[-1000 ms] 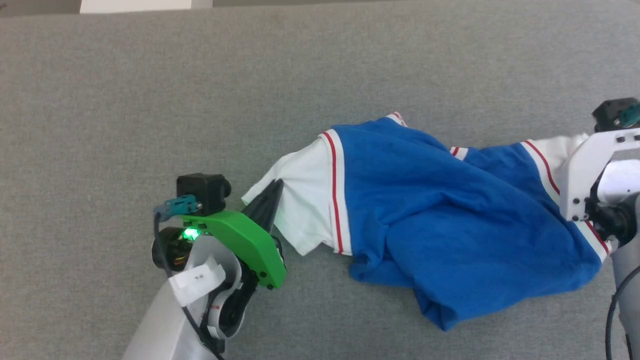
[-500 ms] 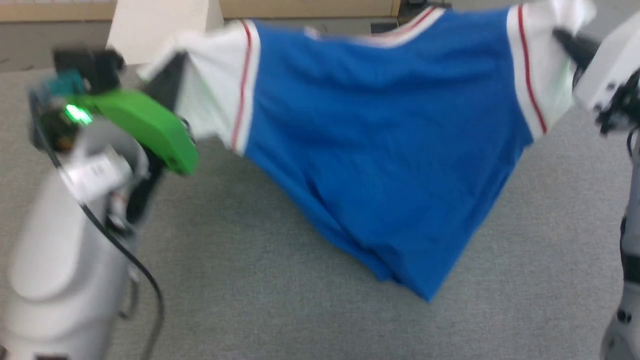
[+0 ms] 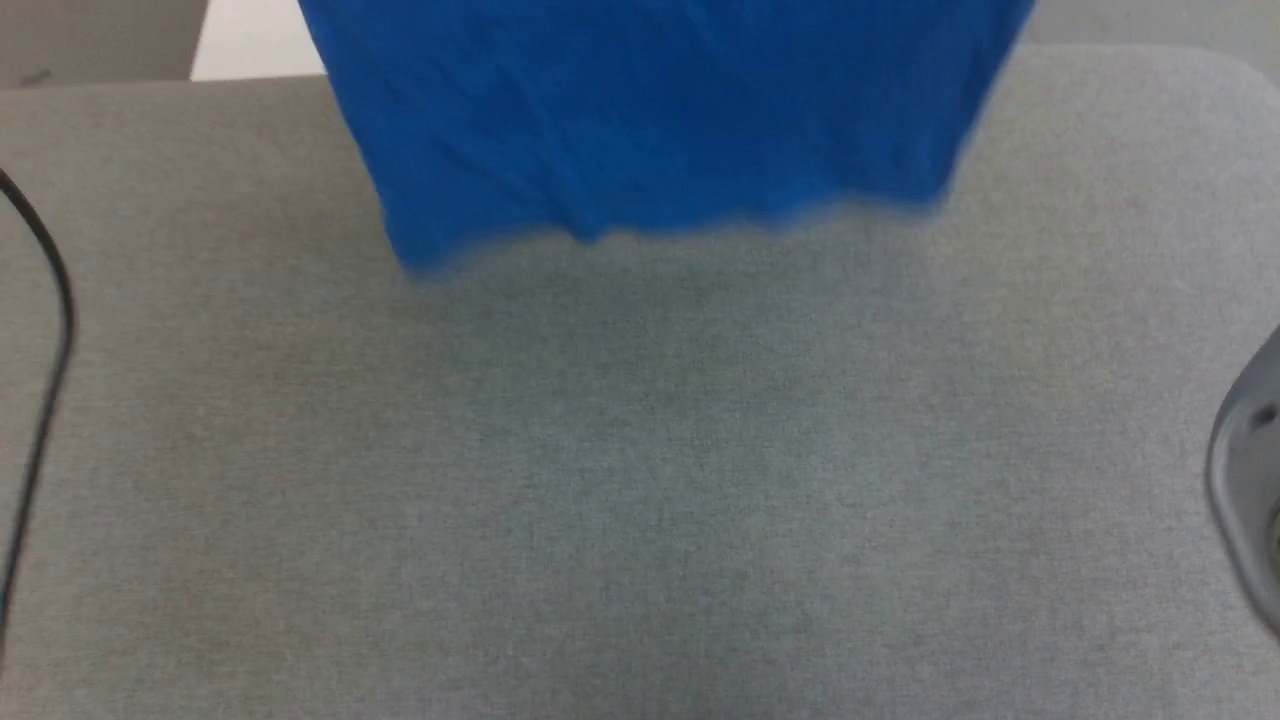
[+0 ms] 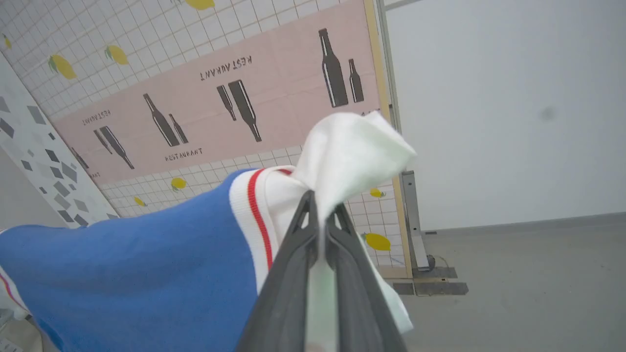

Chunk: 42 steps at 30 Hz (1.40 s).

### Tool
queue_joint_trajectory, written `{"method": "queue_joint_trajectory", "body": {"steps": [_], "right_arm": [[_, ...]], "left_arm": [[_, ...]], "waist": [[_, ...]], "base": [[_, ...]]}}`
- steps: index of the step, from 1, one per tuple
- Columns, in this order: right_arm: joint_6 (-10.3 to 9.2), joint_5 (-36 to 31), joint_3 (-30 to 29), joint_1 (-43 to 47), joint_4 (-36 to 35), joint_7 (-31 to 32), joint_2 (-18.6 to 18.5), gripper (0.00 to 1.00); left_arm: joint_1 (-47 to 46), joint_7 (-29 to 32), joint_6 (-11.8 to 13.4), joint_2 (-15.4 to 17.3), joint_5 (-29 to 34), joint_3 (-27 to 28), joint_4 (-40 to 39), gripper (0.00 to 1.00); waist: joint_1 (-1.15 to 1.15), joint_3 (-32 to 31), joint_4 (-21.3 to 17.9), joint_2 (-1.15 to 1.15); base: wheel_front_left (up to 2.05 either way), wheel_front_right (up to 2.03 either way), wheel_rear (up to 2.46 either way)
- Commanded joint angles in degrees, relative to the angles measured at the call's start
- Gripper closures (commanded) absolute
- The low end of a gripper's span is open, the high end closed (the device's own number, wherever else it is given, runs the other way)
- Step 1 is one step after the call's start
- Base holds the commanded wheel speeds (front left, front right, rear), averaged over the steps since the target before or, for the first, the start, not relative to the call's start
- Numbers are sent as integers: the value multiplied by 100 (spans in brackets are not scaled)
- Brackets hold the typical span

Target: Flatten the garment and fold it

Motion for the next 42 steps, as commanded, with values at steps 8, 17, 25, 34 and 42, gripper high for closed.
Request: {"method": "queue_joint_trajectory", "body": {"steps": [8,17,25,34,42], "right_arm": [[20,218,199,-1404,1246,-1394,2,100],[20,-40,186,-1709,2267,-2066,3,100],[20,369,569,-967,1998,-1805,-10,100],[20,1546,1066,1576,580,-1178,-462,100],[20,2099,1338,4510,-863,-879,-607,100]], "left_arm": [[-1348,-853,414,155,507,43,674,100],[-1238,-1683,450,-10,260,151,1410,100],[-561,-2034,13,-145,-108,105,1671,100],[1489,-2453,-114,-517,-602,62,1209,100],[3974,-2364,178,-771,-1095,141,242,100]], "waist": [[0,570,-189,0],[0,1133,77,0],[0,1110,372,0],[0,348,612,0],[0,-339,545,0]], "base": [[0,0,0],[0,0,0],[0,0,0],[0,0,0],[0,0,0]]}}
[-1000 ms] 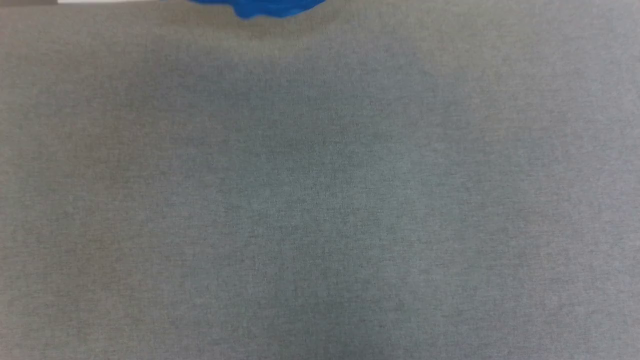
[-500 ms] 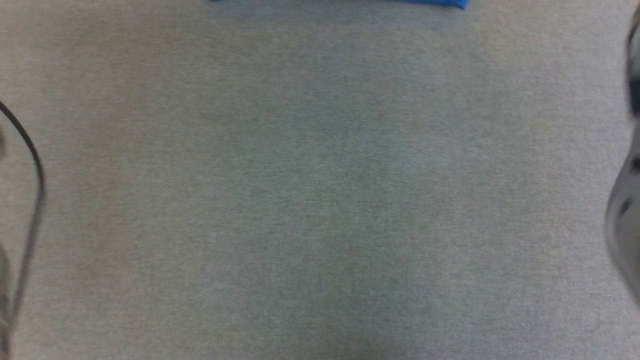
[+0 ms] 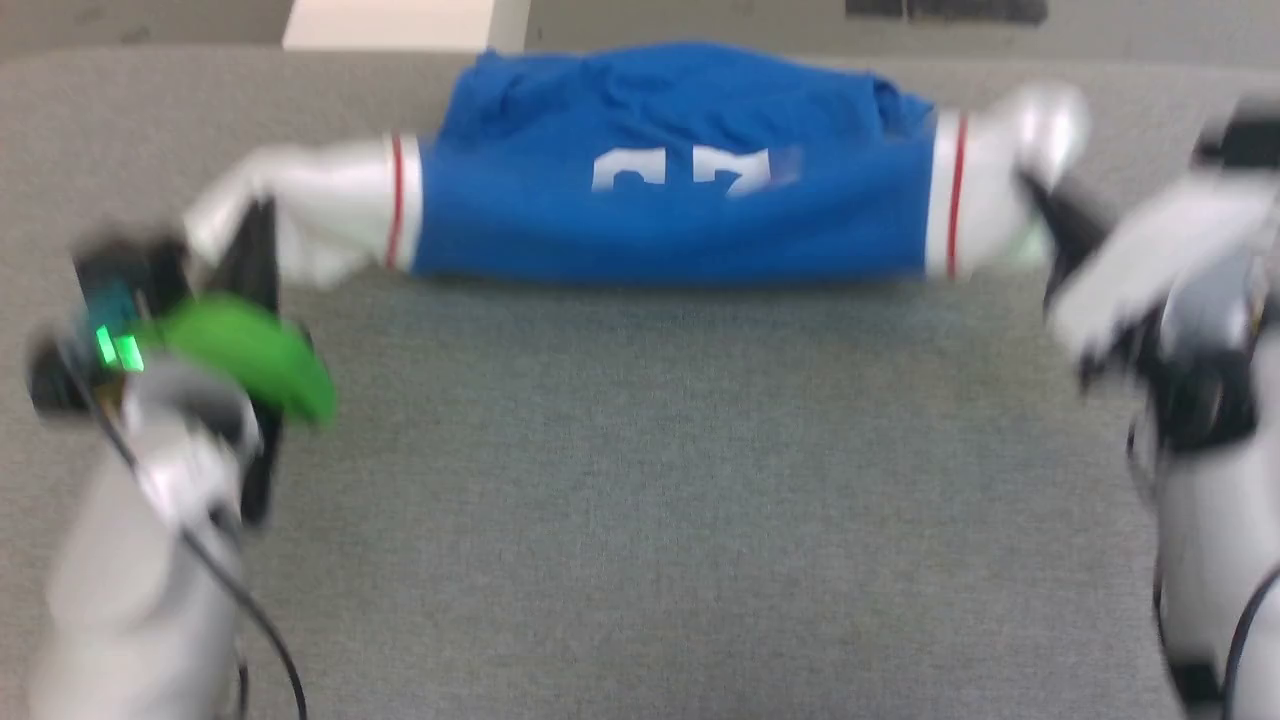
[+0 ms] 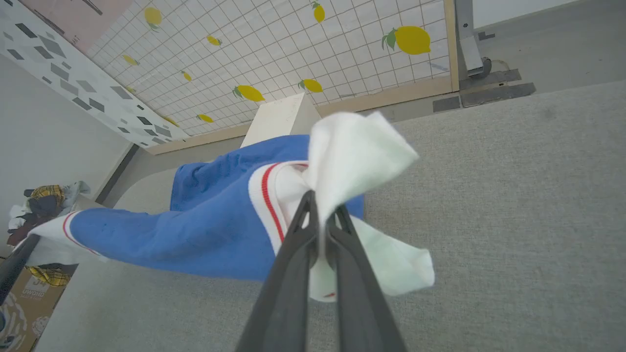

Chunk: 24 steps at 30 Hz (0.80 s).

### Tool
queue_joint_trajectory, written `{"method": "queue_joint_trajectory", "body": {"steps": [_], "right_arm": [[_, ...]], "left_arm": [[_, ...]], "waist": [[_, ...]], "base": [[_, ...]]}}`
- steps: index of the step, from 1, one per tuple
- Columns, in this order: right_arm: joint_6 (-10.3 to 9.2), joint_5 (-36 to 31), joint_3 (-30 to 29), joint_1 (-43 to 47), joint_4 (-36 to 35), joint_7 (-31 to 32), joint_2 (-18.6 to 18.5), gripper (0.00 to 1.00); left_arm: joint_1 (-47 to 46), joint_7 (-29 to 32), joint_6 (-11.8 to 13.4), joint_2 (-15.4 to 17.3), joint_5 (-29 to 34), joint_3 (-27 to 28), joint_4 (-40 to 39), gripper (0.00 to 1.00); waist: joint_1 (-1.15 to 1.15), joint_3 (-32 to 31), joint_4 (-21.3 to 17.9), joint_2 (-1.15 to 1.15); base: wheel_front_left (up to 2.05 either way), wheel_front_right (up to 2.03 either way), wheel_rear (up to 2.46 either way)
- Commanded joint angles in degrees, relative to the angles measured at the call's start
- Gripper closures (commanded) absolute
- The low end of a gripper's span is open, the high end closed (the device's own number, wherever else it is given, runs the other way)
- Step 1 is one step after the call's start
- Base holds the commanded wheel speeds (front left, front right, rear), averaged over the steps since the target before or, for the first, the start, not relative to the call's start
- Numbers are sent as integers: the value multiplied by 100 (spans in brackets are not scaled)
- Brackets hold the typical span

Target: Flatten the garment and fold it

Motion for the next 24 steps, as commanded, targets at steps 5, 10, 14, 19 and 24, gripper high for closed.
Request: {"method": "queue_joint_trajectory", "body": {"steps": [5,10,14,19,24], "right_arm": [[19,34,145,1587,-527,79,-67,100],[19,-17,128,2792,-810,371,-125,100],[19,-39,0,3455,-1072,656,-120,100],[19,-281,-5,4047,-1411,1232,-258,100],[19,-896,226,4178,-1661,1629,-409,100]], "left_arm": [[1558,154,266,-136,-345,72,-614,100],[2898,476,480,-244,-815,240,-1090,100],[3738,855,783,-220,-1103,440,-1350,100],[4452,1738,1233,16,-1137,398,-1581,100],[4512,2263,1461,99,-1044,214,-1754,100]], "waist": [[0,-742,-105,0],[0,-1053,-197,0],[0,-1206,-228,0],[0,-1317,-199,0],[0,-1313,-185,0]], "base": [[0,0,0],[0,0,0],[0,0,0],[0,0,0],[0,0,0]]}}
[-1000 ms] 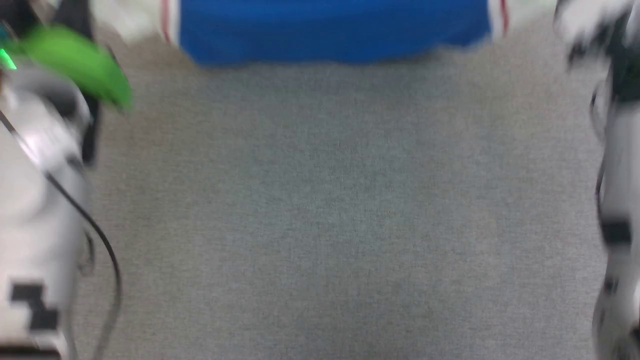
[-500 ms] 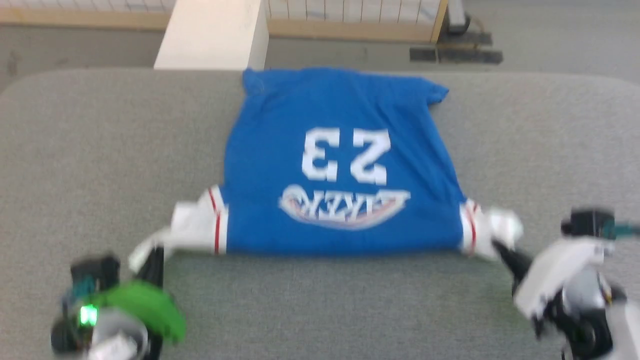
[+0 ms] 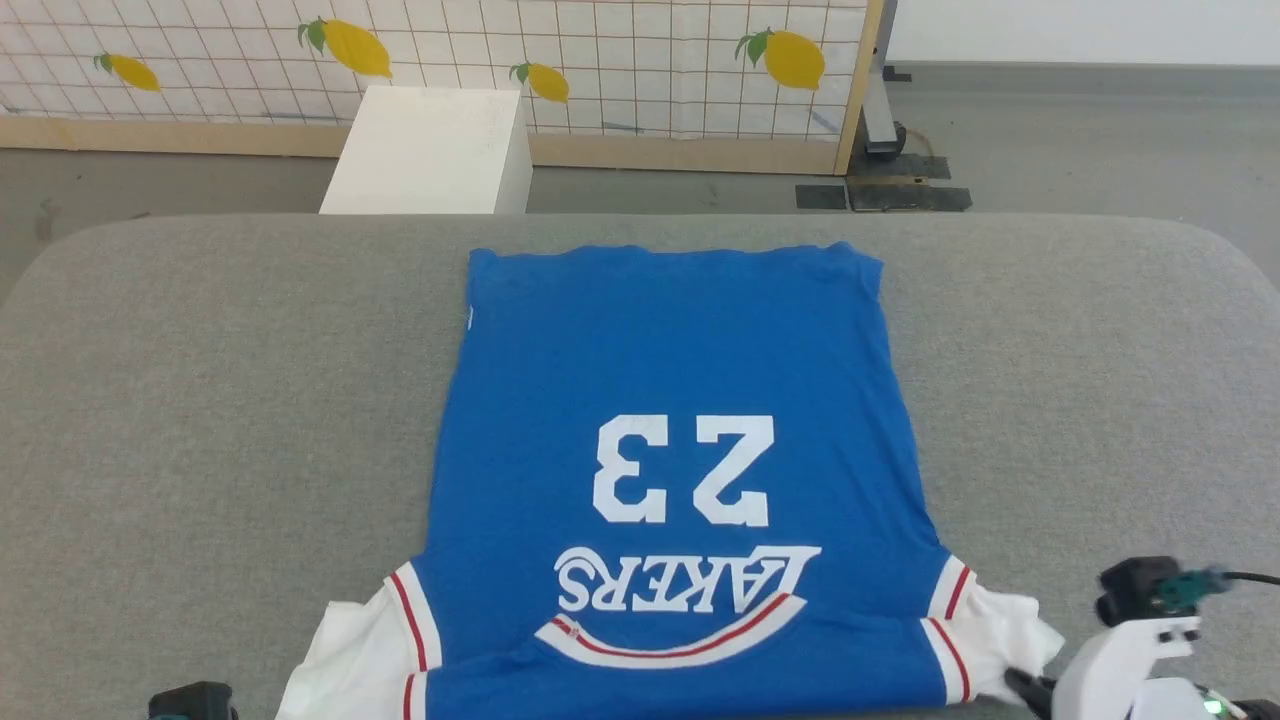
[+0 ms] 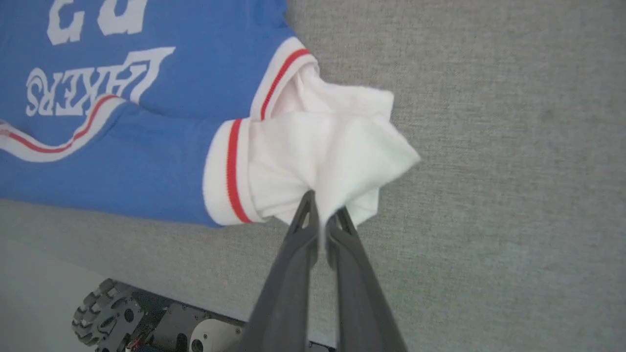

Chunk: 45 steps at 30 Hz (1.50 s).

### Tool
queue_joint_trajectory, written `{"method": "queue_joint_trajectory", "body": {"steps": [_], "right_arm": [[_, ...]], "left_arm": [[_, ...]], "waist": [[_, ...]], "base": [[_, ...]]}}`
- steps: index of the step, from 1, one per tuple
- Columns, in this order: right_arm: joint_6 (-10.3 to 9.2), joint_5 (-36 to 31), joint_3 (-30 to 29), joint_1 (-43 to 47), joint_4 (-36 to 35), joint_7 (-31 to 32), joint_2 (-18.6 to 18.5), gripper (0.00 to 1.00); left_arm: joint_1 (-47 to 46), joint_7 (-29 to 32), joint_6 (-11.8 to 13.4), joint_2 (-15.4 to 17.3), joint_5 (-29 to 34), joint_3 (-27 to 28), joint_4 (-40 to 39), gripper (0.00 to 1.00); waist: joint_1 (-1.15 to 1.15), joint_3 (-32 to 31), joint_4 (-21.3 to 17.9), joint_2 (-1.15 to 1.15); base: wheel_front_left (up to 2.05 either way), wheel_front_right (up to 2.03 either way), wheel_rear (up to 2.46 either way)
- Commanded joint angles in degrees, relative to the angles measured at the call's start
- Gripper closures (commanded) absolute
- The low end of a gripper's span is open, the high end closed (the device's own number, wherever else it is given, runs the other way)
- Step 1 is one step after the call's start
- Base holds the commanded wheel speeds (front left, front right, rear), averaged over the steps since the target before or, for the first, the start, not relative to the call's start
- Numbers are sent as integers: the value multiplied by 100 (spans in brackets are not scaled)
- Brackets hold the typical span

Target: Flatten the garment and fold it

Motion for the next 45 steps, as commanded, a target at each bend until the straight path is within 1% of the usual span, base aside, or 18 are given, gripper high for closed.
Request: {"method": "queue_joint_trajectory", "body": {"steps": [1,4,5,6,7,13,15,16,19,23,24,25,32,36,37,39,43,45], "right_arm": [[-9,-538,364,-129,66,243,-109,100],[-9,-872,602,-319,285,314,-55,100],[-9,-967,678,-380,350,296,-30,80],[-9,-1013,717,-415,409,292,-10,4],[-9,-1058,746,-451,466,274,3,0],[-9,-810,417,-377,243,323,26,0],[-9,9,-671,-317,-829,432,505,0],[-9,158,-893,-396,-1018,369,620,0],[-9,480,-1411,-761,-1267,105,838,0],[-9,416,-1618,-1457,-1192,-246,928,0],[-9,289,-1612,-1681,-1083,-346,936,0],[-9,-124,-1576,-2695,-414,-823,951,0],[-9,-904,-1318,-4741,1242,-1197,956,0],[-9,-1695,-1164,-5645,2121,-788,956,0],[-9,-2574,-1030,-6175,2637,-238,859,0],[-9,-3044,-910,-6417,2894,186,768,0],[-9,-3629,-752,-6873,3169,872,652,0],[-9,-3729,-704,-6970,3218,998,633,0]], "left_arm": [[-116,46,78,15,89,-52,87,100],[-222,-74,34,-39,84,-61,150,100],[-249,-124,14,-58,73,-57,165,100],[-268,-162,-1,-69,70,-57,175,100],[-286,-200,-15,-79,75,-65,185,100],[-311,-415,-41,-122,63,-31,80,100],[-217,-562,2,-127,81,1,-218,100],[-195,-578,22,-126,86,9,-293,100],[-155,-621,68,-136,95,25,-498,100],[-194,-672,116,-148,103,52,-766,100],[-214,-679,126,-148,108,57,-839,100],[-285,-761,148,-198,52,123,-1123,100],[-445,-942,116,-251,-7,204,-1685,100],[-512,-1038,79,-303,-17,177,-1955,100],[-571,-1075,35,-335,-3,104,-2126,100],[-623,-1095,4,-374,13,25,-2217,100],[-663,-1116,-84,-487,49,-235,-2389,100],[-662,-1128,-85,-517,77,-304,-2429,100]], "waist": [[1,42,-48,0],[1,64,-84,0],[1,77,-88,0],[1,85,-88,0],[1,90,-87,0],[1,63,-58,0],[1,22,-71,0],[1,26,-80,0],[1,100,-83,0],[1,315,-63,0],[1,402,-48,0],[1,779,23,0],[1,1763,341,0],[1,2279,570,0],[1,2580,746,0],[1,2709,839,0],[1,3031,975,0],[1,3134,1003,0]], "base": [[0,0,0],[0,0,0],[0,0,0],[0,0,0],[0,0,0],[0,0,0],[0,0,0],[0,0,0],[0,0,0],[0,0,0],[0,0,0],[0,0,0],[0,0,0],[0,0,0],[0,0,0],[0,0,0],[0,0,0],[0,0,0]]}}
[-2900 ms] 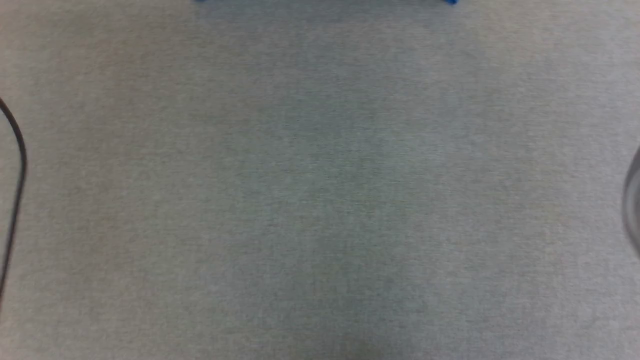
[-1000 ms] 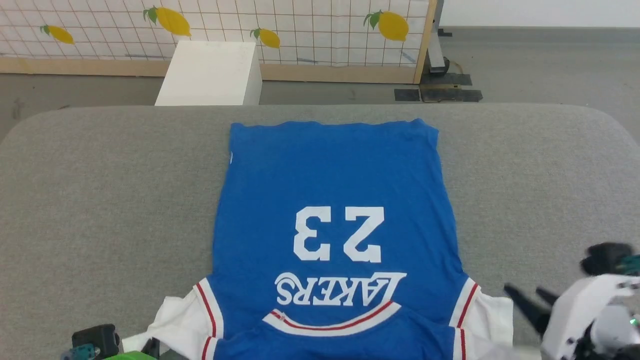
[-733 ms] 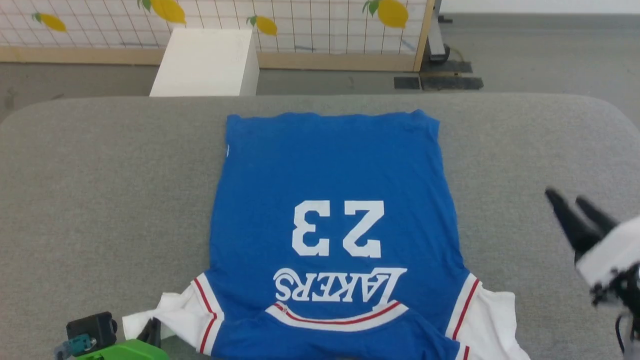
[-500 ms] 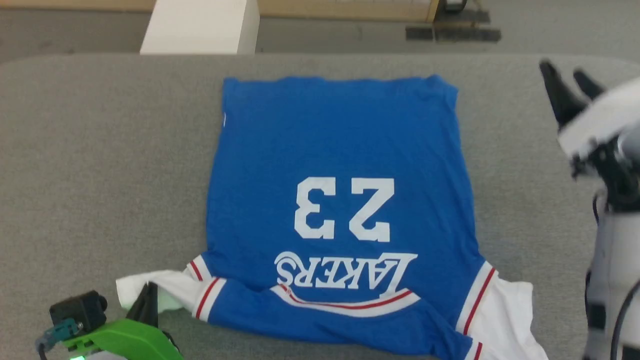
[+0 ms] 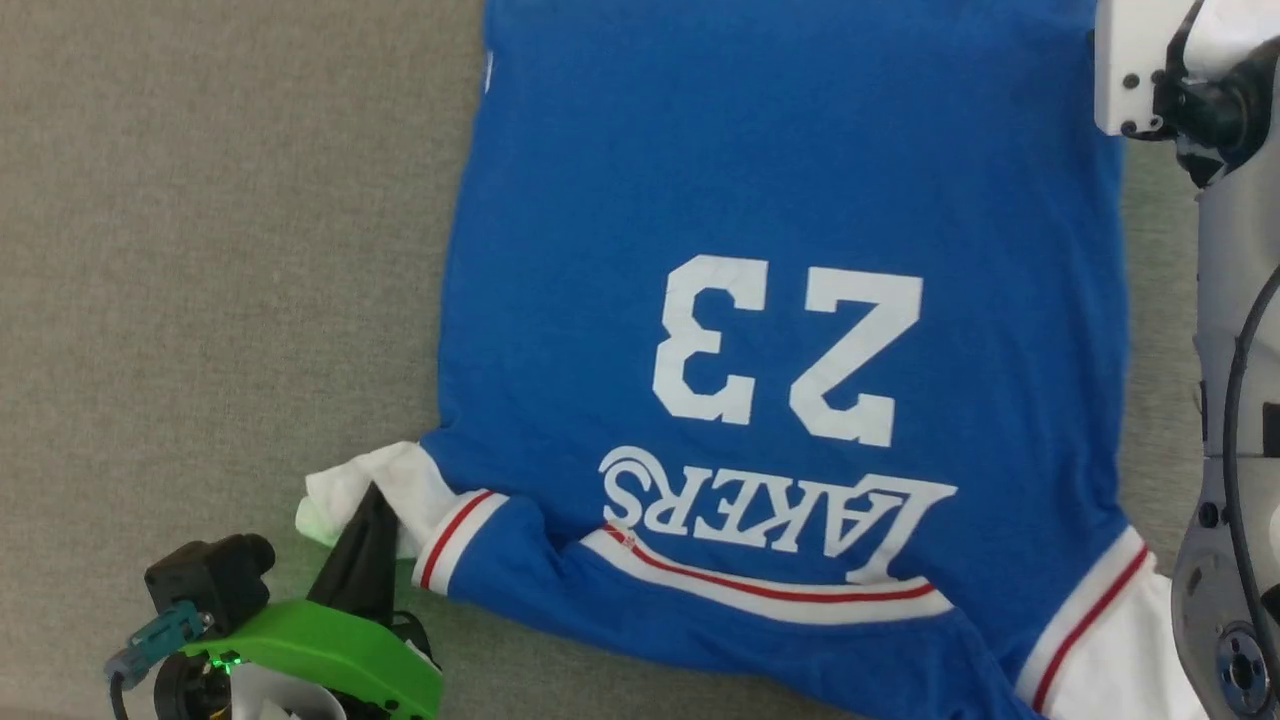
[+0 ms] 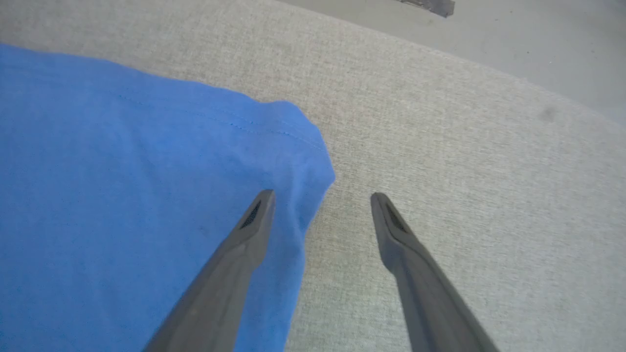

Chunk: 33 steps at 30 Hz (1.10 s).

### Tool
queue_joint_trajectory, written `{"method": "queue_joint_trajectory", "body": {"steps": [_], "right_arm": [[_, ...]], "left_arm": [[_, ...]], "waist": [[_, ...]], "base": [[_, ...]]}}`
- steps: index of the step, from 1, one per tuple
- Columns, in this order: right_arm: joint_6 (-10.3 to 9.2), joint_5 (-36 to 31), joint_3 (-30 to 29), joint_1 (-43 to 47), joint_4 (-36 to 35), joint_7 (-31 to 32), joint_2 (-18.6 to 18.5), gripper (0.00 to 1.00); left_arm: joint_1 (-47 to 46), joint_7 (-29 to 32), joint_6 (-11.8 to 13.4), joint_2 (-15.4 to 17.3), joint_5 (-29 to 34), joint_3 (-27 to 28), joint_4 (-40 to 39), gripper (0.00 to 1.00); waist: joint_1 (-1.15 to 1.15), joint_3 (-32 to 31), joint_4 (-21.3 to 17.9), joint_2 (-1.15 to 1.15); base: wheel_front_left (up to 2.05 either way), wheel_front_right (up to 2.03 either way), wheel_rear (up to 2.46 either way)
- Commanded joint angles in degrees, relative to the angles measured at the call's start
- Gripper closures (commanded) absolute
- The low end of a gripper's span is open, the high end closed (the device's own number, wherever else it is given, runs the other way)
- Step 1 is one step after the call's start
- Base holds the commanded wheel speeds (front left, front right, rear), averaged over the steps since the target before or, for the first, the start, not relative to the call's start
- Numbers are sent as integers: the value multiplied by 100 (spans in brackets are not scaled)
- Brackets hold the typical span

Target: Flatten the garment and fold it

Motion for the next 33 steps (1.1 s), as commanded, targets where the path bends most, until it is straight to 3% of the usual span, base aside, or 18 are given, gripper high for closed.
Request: {"method": "queue_joint_trajectory", "body": {"steps": [1,5,6,7,8,15,18,25,33], "right_arm": [[-8,-48,55,-82,48,43,-16,0],[-8,7,303,-41,304,315,-100,0],[-8,41,303,-30,321,354,-114,53],[-8,76,322,-24,326,367,-123,82],[-8,140,337,-19,317,345,-133,100],[-8,870,707,123,-113,-350,-533,100],[-8,1701,1057,880,-1083,-689,-1118,100],[-8,2513,1150,2860,-2750,-120,-1507,100],[-8,2890,930,5401,-3957,677,-1251,100]], "left_arm": [[-70,-38,-25,-30,70,-23,-20,100],[-113,-46,-13,-23,100,-48,-81,100],[-116,-38,-6,-13,105,-46,-85,100],[-116,-29,2,-5,108,-43,-85,100],[-116,-22,16,1,109,-33,-80,100],[-298,29,-62,68,149,-104,53,100],[-468,168,-93,186,219,-152,213,100],[-421,408,-38,330,255,-196,324,100],[-86,552,134,408,233,-160,393,100]], "waist": [[-1,432,317,0],[-1,458,290,0],[-1,437,272,0],[-1,419,257,0],[-1,376,227,0],[-1,-197,99,0],[-1,-879,-209,0],[-1,-1649,-792,0],[-1,-2210,-1224,0]], "base": [[0,0,0],[0,0,0],[0,0,0],[0,0,0],[0,0,0],[0,0,0],[0,0,0],[0,0,0],[0,0,0]]}}
